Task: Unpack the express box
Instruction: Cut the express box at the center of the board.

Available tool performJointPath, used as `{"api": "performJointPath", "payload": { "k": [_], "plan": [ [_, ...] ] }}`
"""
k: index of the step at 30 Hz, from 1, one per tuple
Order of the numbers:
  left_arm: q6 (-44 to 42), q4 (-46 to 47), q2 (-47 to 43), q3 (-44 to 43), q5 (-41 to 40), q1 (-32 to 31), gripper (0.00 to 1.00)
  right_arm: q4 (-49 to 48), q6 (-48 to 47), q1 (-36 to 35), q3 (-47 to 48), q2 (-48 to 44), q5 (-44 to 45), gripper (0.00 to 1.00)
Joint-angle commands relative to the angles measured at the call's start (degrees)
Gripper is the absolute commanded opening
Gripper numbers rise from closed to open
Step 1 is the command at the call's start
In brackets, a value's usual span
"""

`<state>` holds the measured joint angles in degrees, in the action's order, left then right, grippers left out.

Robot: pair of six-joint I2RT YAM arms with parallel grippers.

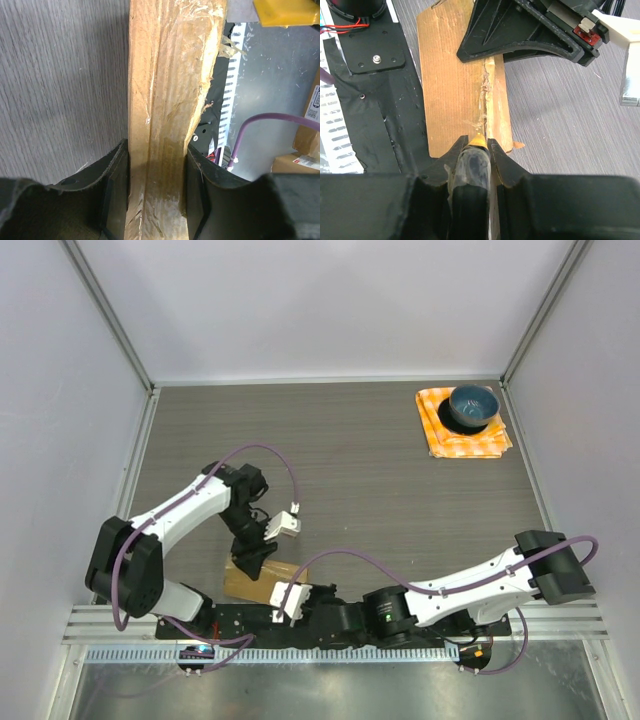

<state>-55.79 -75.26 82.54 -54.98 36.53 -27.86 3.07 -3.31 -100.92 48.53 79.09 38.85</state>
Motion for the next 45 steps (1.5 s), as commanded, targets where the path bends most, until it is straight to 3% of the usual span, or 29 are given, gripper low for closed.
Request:
{"api": "performJointPath", "payload": {
  "k": [1, 18, 24, 31, 45],
  "plan": [
    [-2.57, -6.82, -2.21, 0.67, -15.61, 2.46, 0.38, 16.79, 3.66, 0.37, -3.45, 3.96, -8.08, 0.01],
    [-5.38, -15.25, -1.59, -3.38, -13.42, 2.63, 0.37, 14.77, -2.57, 4.07, -2.13, 12.75, -11.78, 0.01],
    [-6.70, -16.67, -2.91, -1.62, -14.65, 2.63, 0.36, 16.44, -3.28, 6.53, -1.07, 11.79, -11.26, 0.01],
    [-6.79, -15.27, -3.79, 0.22, -17.11, 3.60, 0.36, 25.47, -0.13, 8.11, 2.34, 10.39, -9.06, 0.01],
    [-10.65, -12.63, -1.24, -3.82, -20.54, 15.46, 0.35, 38.76, 1.29, 7.94, 9.39, 9.95, -7.75, 0.01]
  ]
}}
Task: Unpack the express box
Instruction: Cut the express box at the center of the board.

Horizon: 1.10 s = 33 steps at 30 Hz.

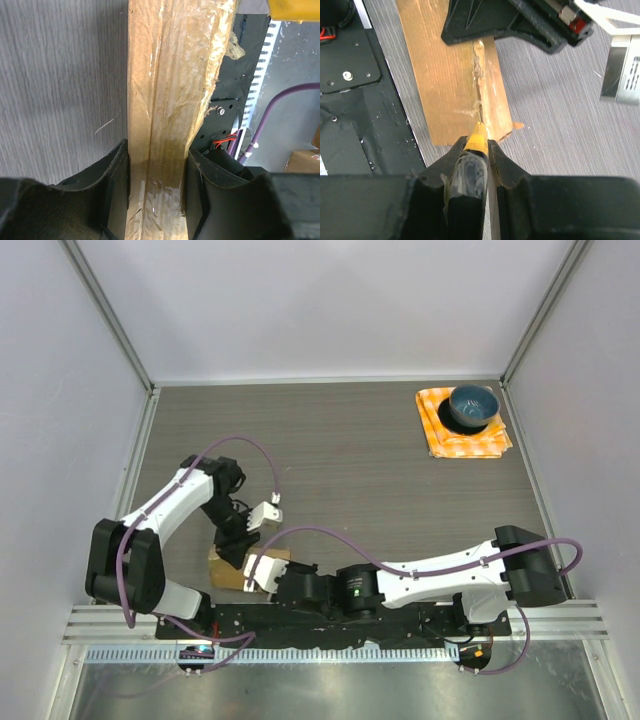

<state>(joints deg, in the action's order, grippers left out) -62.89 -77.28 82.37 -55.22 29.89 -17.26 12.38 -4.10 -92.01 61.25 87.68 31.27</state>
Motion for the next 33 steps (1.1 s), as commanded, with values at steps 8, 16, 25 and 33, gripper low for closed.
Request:
{"api": "performJointPath", "payload": {
  "k": [8, 16, 25, 33],
  "plan": [
    [-3.99, -9.39, -1.86, -2.79, -15.22, 6.80, 0.35, 32.36, 1.02, -0.98, -0.96, -2.77, 4.50, 0.01],
    [-0.40, -11.23, -1.24, -7.35, -7.31, 4.44, 0.36, 20.17, 0.49, -0.89, -0.08, -7.52, 6.18, 0.01],
    [16.73, 4.83, -4.84, -7.10, -6.06, -4.53, 0.34, 13.18, 0.76, -0.98, 0.97, -9.80, 6.88, 0.01],
    [37.83, 32.17, -5.73, -4.11, -14.76, -8.14, 0.34, 18.90, 5.84, -0.98, 0.98, -18.76, -1.90, 0.01]
  ]
}}
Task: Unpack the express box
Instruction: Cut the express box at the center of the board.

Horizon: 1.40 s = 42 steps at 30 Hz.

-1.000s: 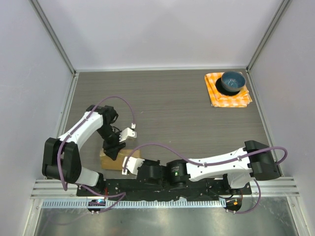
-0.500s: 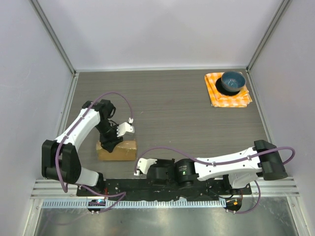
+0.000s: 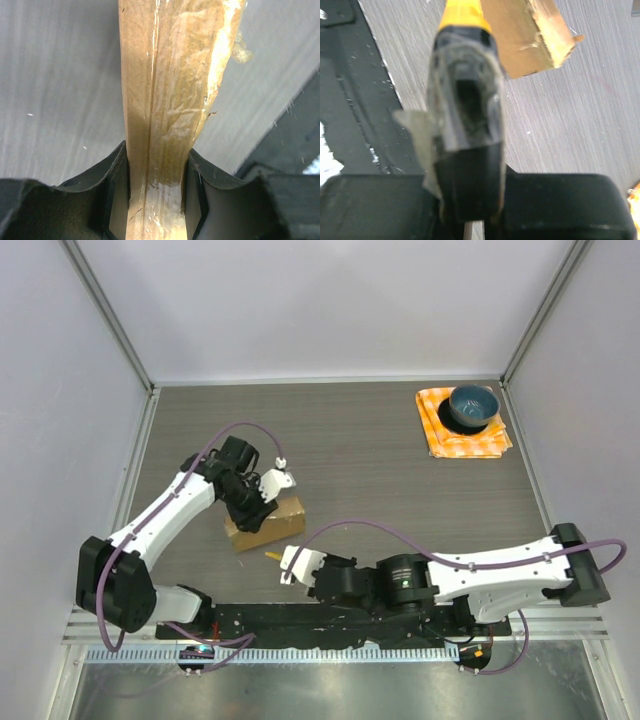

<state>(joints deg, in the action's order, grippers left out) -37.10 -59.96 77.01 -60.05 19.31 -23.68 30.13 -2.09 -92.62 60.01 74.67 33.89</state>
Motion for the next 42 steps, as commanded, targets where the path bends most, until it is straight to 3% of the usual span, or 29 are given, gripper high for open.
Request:
{"api": "performJointPath", "payload": {
  "k": [1, 6, 10, 11, 14, 17, 23, 31, 35, 38, 39, 40, 41, 42],
  "plan": [
    [13.27, 18.10, 0.32, 0.90, -5.50, -3.63, 0.34, 1.16, 4.54, -0.37, 2.13, -7.16, -5.58, 0.01],
    [17.32, 23.48, 2.70, 2.39, -10.95, -11.28, 0.45, 2.82, 5.51, -0.37, 3.62, -6.83, -7.52, 0.01],
    [18.47, 22.70, 5.60, 3.01, -10.96, -12.62, 0.51, 2.92, 6.13, -0.37, 3.45, -6.56, -7.61, 0.01],
    [18.73, 22.61, 6.30, 3.10, -11.14, -12.62, 0.57, 2.83, 6.39, -0.28, 3.36, -6.56, -7.52, 0.01],
    [18.91, 22.44, 5.96, 3.80, -11.31, -12.70, 0.87, 2.48, 6.57, -0.37, 2.66, -6.82, -7.35, 0.01],
    [19.00, 21.30, 4.73, 2.93, -11.14, -12.70, 1.00, 2.30, 6.66, -0.28, 2.31, -7.00, -7.08, 0.01],
    [16.90, 14.71, -2.29, -0.93, -9.64, -12.70, 1.00, 2.39, 7.53, -0.28, 1.08, -7.61, -8.22, 0.01],
    [13.20, 8.47, -13.98, -3.66, -11.66, -12.18, 1.00, 3.97, 9.47, -0.28, 1.87, -8.67, -16.73, 0.01],
    [11.97, 5.74, -16.63, -9.54, -8.60, -7.88, 1.00, 4.32, 10.61, 0.24, 2.30, -6.74, -18.86, 0.01],
    [9.51, 1.00, -17.24, -15.96, 4.03, 3.06, 1.00, 3.97, 10.70, 2.08, 2.83, -4.29, -19.12, 0.01],
    [8.46, -2.84, -17.33, -17.45, 12.94, 5.55, 1.00, 3.62, 10.35, 3.14, 3.01, -3.84, -19.56, 0.01],
    [4.80, -5.84, -16.99, -20.86, 16.86, 7.58, 1.00, 3.01, 10.09, 3.76, 3.10, -3.40, -20.09, 0.01],
    [0.15, -10.39, -16.37, -22.72, 21.25, 9.69, 1.00, 1.61, 9.74, 4.28, 3.10, -3.05, -21.22, 0.01],
    [-4.42, -21.83, -14.02, -24.83, 24.17, 9.97, 1.00, 0.55, 9.12, 5.94, 3.01, -3.13, -22.19, 0.01]
  ]
}}
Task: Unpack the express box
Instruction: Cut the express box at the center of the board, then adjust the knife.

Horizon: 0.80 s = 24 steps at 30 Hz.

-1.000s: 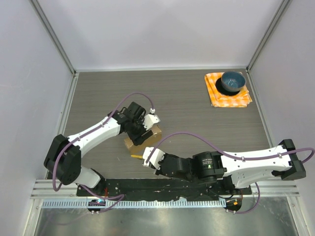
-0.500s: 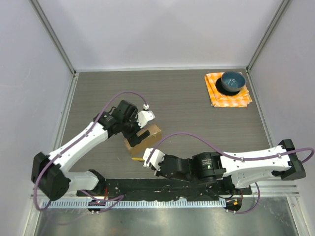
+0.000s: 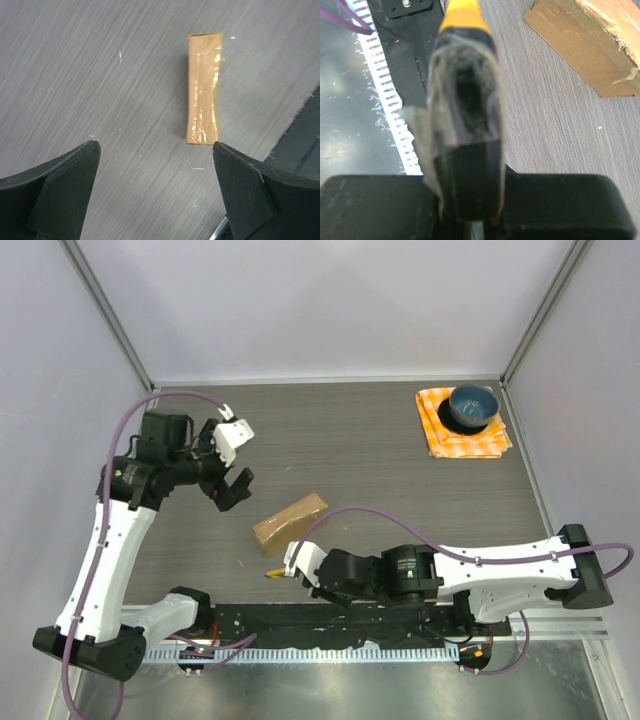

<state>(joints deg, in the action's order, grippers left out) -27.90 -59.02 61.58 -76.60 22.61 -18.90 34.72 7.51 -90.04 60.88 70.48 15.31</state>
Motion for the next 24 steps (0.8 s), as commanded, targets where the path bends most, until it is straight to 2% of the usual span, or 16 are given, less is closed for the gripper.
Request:
{"api": "performJointPath", "payload": {
  "k": [1, 2, 3, 4, 8, 10, 24],
  "plan": [
    [-20.46, -27.33, 2.39, -9.44, 24.29, 5.18, 1.00, -4.83, -0.91, 4.42, 2.14, 0.89, -5.10, 0.01],
    [-24.27, -31.90, 3.53, -10.75, 25.54, 5.27, 1.00, -6.23, -1.26, 5.39, 2.22, 0.72, -7.29, 0.01],
    [-24.05, -36.21, 4.59, -10.07, 26.60, 5.19, 1.00, -6.85, -1.96, 6.45, 2.14, 0.19, -8.70, 0.01],
    [-23.09, -36.42, 4.25, -9.28, 27.39, 5.18, 1.00, -7.38, -2.32, 8.20, 2.22, 0.10, -10.02, 0.01],
    [-29.56, -36.34, -1.02, -4.18, 31.86, 5.01, 1.00, -8.79, -3.55, 11.99, 3.19, 0.01, -16.96, 0.01],
    [-30.11, -36.34, -2.60, -3.30, 33.02, 4.40, 1.00, -8.97, -3.90, 13.91, 3.19, 0.19, -19.96, 0.01],
    [-27.74, -36.34, -0.15, -0.22, 32.32, -2.72, 1.00, -9.76, -7.24, 19.37, 3.28, -1.48, -21.73, 0.01]
  ]
}}
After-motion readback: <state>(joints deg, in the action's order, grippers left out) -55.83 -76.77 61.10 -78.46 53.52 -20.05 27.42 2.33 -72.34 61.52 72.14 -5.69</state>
